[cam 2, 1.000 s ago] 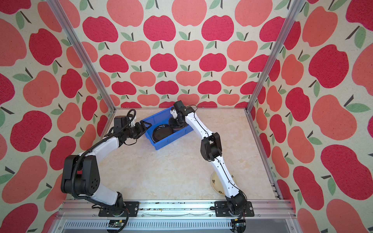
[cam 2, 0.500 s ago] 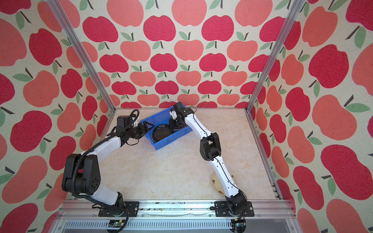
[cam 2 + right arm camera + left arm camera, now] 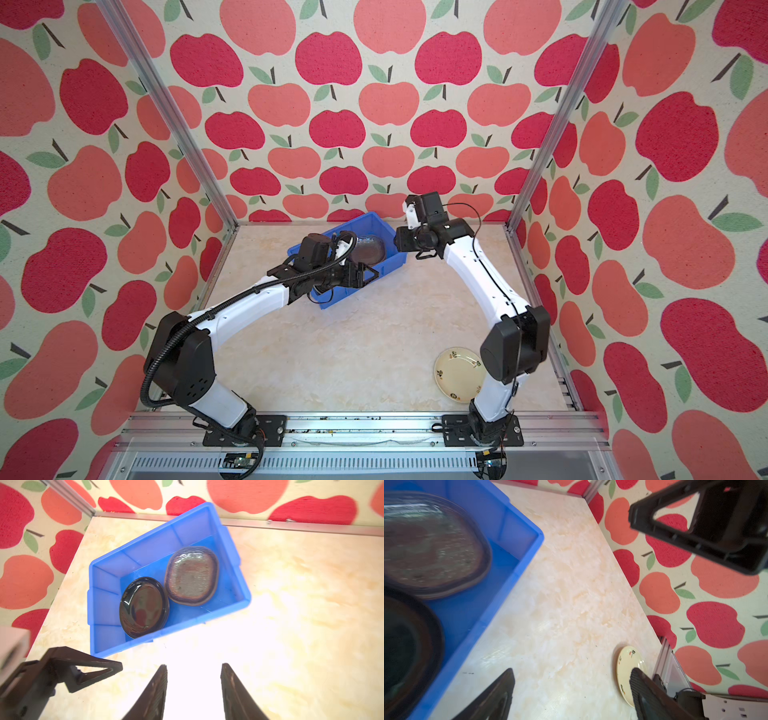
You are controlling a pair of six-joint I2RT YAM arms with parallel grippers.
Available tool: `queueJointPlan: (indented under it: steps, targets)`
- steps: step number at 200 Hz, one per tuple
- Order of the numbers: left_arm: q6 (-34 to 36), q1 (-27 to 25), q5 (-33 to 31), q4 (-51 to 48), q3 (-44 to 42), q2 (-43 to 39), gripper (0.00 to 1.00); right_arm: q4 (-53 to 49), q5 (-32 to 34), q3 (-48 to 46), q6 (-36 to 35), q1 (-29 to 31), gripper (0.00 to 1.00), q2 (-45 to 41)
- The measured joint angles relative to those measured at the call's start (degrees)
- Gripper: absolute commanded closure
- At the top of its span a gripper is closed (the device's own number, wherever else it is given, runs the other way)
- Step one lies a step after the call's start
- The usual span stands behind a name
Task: Place the plates into the plastic bin on the countertop
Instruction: 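Open the right gripper and withdraw it while the left reaches toward the cream plate, then grip the cream plate rim with the left gripper and tilt it up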
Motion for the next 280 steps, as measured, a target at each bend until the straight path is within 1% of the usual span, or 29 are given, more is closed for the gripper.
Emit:
queueJointPlan:
  steps: [13,36,60,81,109,137,192,221,241,265,280]
  targets:
    - [0.44,-3.23,0.59,0.35,0.0,2.14,0.17,3.23,0.13,-10.08,1.36,-3.15,0.55,-7.39]
    - [0.81,-8.85,0.87,0.92,0.0,6.8,0.19,6.01,0.07,-23.28,3.23,-5.49,0.55,-14.75]
    - [0.57,-13.07,1.73,1.95,0.0,10.97,0.19,7.89,-1.33,-32.7,5.05,-7.13,0.55,-19.41]
    - [0.35,-15.15,2.08,3.04,0.15,13.0,0.19,9.03,-2.32,-38.07,6.36,-9.29,0.55,-23.96]
    - [0.28,-17.09,2.38,4.09,1.77,15.69,0.19,11.26,-3.06,-42.16,7.45,-11.13,0.55,-29.68]
    - [-0.07,-18.62,3.17,4.61,3.76,18.73,0.2,13.57,-4.85,-45.88,8.85,-13.73,0.55,-32.79]
    - [0.52,-19.96,6.47,3.87,7.91,25.7,0.37,15.47,-7.63,-51.69,10.69,-18.36,0.56,-36.2]
    - [0.66,-20.33,8.2,3.08,8.68,28.15,0.41,16.5,-8.63,-52.89,11.08,-20.39,0.56,-37.24]
    - [1.01,-20.65,9.22,2.03,9.46,28.83,0.41,17.18,-9.38,-53.27,11.45,-21.64,0.56,-37.38]
    - [1.66,-21.29,10.21,0.76,12.04,30.14,0.41,18.36,-10.14,-53.88,11.96,-22.51,0.57,-37.38]
    - [2.08,-21.79,10.62,-0.35,14.08,31.41,0.44,18.97,-10.49,-54.18,12.28,-22.64,0.57,-37.38]
